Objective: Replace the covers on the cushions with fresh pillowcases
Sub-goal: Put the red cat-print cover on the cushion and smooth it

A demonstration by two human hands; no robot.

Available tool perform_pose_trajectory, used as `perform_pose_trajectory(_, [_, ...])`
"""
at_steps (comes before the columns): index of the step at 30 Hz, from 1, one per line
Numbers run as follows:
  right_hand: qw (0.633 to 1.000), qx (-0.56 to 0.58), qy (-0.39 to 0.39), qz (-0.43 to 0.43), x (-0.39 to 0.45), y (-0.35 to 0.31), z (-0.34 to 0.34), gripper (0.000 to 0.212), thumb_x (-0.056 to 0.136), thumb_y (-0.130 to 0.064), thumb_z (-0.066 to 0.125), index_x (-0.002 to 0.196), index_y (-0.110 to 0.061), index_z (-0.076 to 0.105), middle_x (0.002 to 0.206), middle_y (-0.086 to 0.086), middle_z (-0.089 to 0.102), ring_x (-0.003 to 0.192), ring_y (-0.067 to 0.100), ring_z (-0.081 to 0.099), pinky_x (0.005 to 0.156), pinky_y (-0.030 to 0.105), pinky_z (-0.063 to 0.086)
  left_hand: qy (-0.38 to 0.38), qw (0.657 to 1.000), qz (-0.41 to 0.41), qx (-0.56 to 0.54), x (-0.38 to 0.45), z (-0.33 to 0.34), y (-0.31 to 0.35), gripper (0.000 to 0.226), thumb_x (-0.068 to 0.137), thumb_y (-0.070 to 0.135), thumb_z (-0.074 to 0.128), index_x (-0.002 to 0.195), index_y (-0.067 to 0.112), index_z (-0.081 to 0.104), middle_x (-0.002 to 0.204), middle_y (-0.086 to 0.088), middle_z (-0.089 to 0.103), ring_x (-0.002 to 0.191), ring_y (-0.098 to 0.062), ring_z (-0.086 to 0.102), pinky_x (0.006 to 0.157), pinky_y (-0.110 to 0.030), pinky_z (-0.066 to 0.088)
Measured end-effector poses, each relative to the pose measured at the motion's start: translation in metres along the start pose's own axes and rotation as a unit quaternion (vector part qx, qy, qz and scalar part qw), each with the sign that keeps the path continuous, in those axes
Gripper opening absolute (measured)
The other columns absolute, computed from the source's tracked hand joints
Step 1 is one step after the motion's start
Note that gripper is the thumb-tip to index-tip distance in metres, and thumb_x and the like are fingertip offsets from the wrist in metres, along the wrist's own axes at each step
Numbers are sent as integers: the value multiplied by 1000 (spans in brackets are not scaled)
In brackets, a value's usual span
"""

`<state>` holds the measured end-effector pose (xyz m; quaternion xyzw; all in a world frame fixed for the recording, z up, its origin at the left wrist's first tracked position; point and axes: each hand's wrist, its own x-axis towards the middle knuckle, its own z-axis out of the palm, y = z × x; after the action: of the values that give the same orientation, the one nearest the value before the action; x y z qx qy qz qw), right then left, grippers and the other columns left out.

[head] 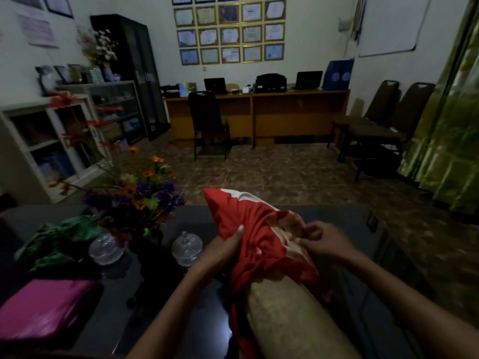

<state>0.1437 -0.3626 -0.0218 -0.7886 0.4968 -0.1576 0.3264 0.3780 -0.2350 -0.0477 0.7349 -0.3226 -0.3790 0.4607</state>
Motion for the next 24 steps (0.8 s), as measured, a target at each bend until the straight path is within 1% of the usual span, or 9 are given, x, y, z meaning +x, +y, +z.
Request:
perform_pose_trajectory(4, [962, 148, -125, 190, -14, 45, 30, 84, 73, -56, 83, 140, -17, 50, 110, 1, 63, 81, 10, 59, 59, 23, 50, -83, 996, -32, -19, -34, -3, 12, 86, 56, 76, 83, 123, 23, 69, 119, 6, 72, 108, -13, 69, 105, -34, 48])
perform_pose_trajectory(6, [944, 169, -176, 223, -13, 63, 54, 115, 57, -82, 76, 148, -18, 44, 127, 9, 64, 96, 22, 66, 79, 36, 58, -51, 997, -20, 50, -36, -2, 12, 78, 60, 70, 85, 124, 30, 64, 122, 8, 67, 110, -14, 66, 102, -31, 49])
perform_pose_trajectory(8, [940, 187, -163, 233, -11, 74, 75, 106, 65, -87, 64, 145, -20, 48, 120, 6, 65, 102, 24, 66, 86, 39, 56, -10, 996, 1, 88, -30, 3, 11, 90, 57, 67, 82, 133, 21, 62, 130, 0, 65, 116, -19, 63, 105, -35, 48])
perform_pose_trajectory(10, [930, 258, -75, 250, -10, 82, 91, 80, 81, -66, 70, 140, -15, 53, 112, 8, 66, 95, 24, 68, 81, 37, 57, 15, 997, 18, 76, -17, 9, 8, 95, 47, 65, 78, 127, 17, 66, 124, -5, 70, 112, -22, 66, 103, -40, 51])
perform_pose_trajectory(12, [925, 286, -20, 251, -14, 83, 95, 60, 90, -43, 73, 136, -10, 55, 108, 9, 64, 91, 23, 65, 76, 33, 55, 33, 997, 31, 66, -6, 14, 9, 84, 45, 59, 77, 118, 16, 71, 113, -5, 74, 105, -21, 69, 99, -42, 53])
perform_pose_trajectory(15, [925, 294, 19, 240, -20, 86, 83, 37, 95, -24, 68, 127, -7, 61, 98, 10, 67, 81, 23, 65, 60, 27, 47, 40, 996, 45, 66, -10, 21, 29, 58, 65, 40, 82, 116, 14, 72, 105, -3, 74, 98, -20, 70, 97, -38, 54])
perform_pose_trajectory(19, [930, 277, 83, 228, -31, 85, 34, 25, 97, -16, 64, 118, -3, 64, 85, 10, 65, 68, 21, 59, 55, 26, 41, 1, 999, 39, 14, 12, 30, 47, 43, 87, 22, 77, 125, 6, 66, 99, 1, 67, 79, -8, 63, 83, -26, 47])
perform_pose_trajectory(22, [929, 265, 159, 204, -27, 84, -13, 31, 95, -18, 66, 125, -7, 62, 106, 14, 67, 88, 28, 61, 72, 31, 45, -12, 999, 24, -40, 26, 41, 66, 58, 85, 29, 79, 134, 4, 59, 121, -7, 65, 98, -22, 64, 93, -33, 50])
perform_pose_trajectory(24, [927, 258, 197, 185, -18, 80, -41, 33, 95, -21, 65, 126, -9, 62, 107, 12, 66, 93, 28, 60, 77, 33, 45, -24, 997, 16, -67, 38, 54, 70, 60, 82, 33, 81, 132, 6, 61, 122, -10, 67, 100, -24, 65, 96, -38, 53])
